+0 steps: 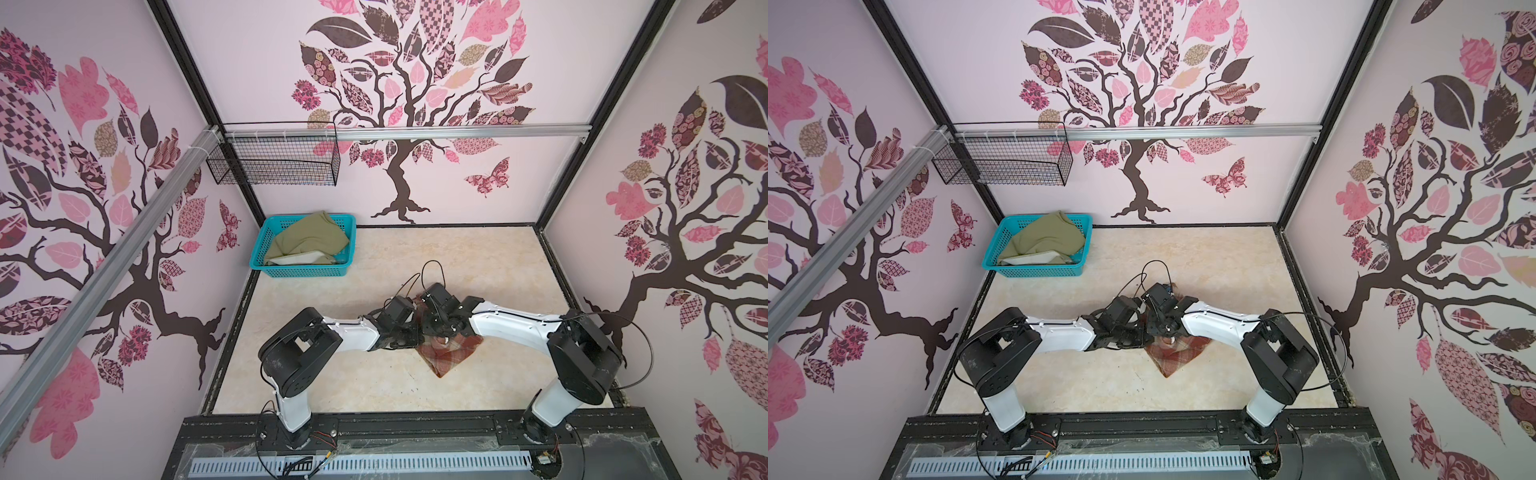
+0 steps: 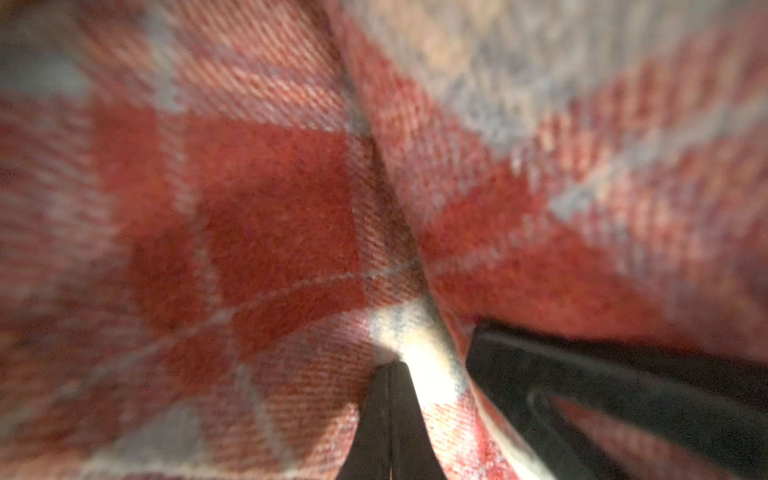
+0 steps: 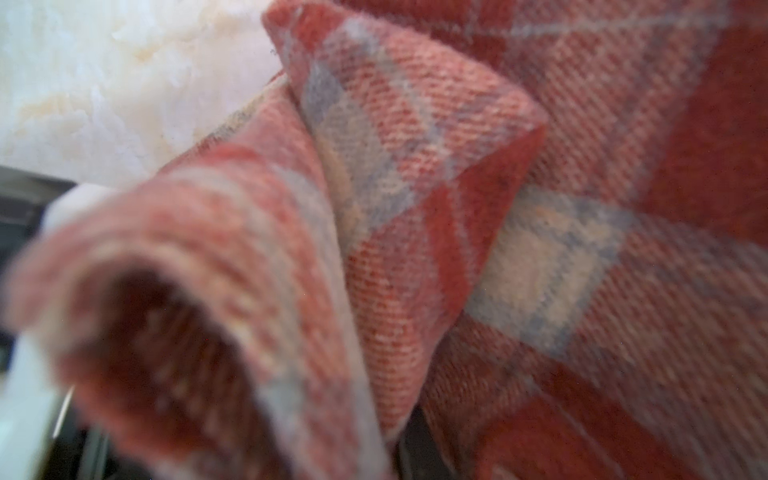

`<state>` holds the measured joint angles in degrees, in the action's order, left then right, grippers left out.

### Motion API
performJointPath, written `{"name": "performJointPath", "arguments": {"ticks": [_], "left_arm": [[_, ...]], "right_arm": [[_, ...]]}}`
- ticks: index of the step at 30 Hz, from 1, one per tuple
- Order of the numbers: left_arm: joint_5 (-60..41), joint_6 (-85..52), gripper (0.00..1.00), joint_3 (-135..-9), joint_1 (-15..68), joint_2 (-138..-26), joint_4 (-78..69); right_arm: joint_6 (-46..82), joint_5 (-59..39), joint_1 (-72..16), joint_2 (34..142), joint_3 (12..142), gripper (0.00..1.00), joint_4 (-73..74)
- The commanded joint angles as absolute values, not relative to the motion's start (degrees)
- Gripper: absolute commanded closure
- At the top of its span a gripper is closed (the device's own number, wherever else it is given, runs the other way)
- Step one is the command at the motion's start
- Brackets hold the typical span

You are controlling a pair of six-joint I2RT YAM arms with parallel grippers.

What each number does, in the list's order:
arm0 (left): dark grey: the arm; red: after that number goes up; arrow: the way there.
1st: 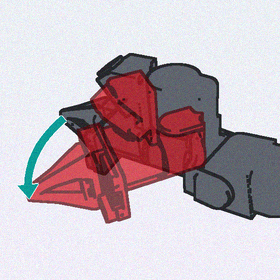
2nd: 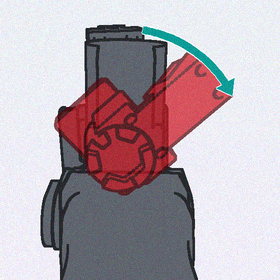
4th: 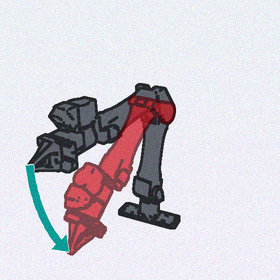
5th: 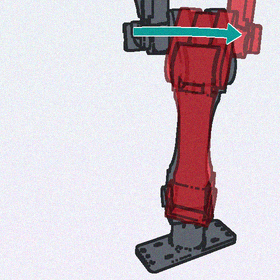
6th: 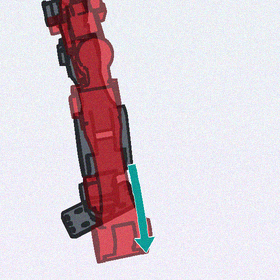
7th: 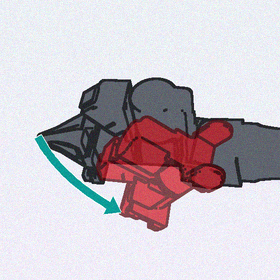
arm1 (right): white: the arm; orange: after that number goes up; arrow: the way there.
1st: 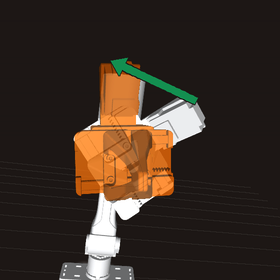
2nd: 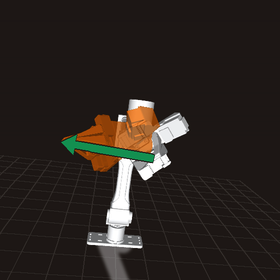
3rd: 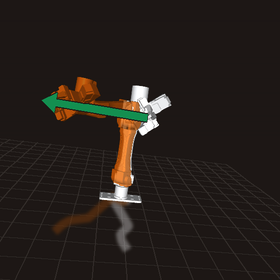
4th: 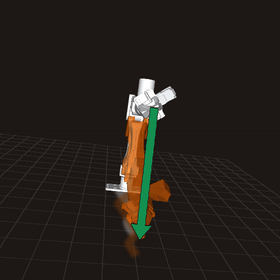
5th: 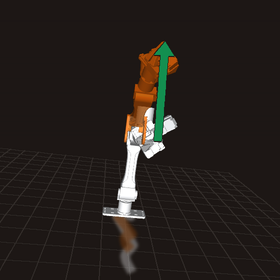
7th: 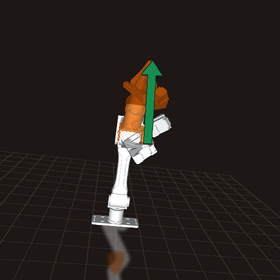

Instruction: Fold and stack the skirts

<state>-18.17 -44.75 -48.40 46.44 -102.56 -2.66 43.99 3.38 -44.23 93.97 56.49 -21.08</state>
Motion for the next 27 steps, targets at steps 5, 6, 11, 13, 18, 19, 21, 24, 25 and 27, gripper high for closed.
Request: {"name": "performJointPath", "arguments": {"ticks": [5,6,11,13,18,19,21,24,25,27], "left_arm": [[-16.6,-46.6,1.0,-44.2,46.6,-95.7,2.6],[-16.4,-46.8,1.0,-43.8,46.5,-94.7,3.0],[-15.0,-47.0,1.0,-42.3,45.6,-90.4,5.2],[-14.3,-47.5,1.0,-41.1,44.9,-88.7,5.7],[-10.5,-48.7,1.0,-38.4,43.2,-83.4,7.1],[-9.7,-48.6,1.0,-38.3,43.1,-82.5,8.0],[-8.2,-48.3,1.0,-38.4,43.0,-81.0,9.4],[-6.9,-48.3,1.0,-38.4,42.9,-79.4,10.5],[-6.6,-48.3,1.0,-38.4,42.9,-79.1,10.9],[-6.2,-48.4,1.0,-38.3,42.8,-78.6,11.3]], "right_arm": [[43.7,4.5,-44.9,96.1,55.7,1.0,-19.4],[43.7,4.3,-44.8,96.3,55.7,1.0,-19.3],[43.2,3.7,-44.8,96.9,55.3,0.95,-18.0],[43.0,3.6,-44.8,96.9,55.2,0.91,-17.8],[42.2,3.2,-44.8,96.5,54.8,0.74,-16.9],[42.1,3.1,-44.8,96.3,54.8,0.71,-16.7],[41.8,3.1,-44.8,95.9,54.8,0.66,-16.6],[41.4,2.7,-44.8,95.5,55.2,0.6,-16.6],[41.2,2.6,-44.8,95.2,55.2,0.58,-16.4],[41.2,2.1,-44.8,94.8,55.4,0.54,-16.3]]}}
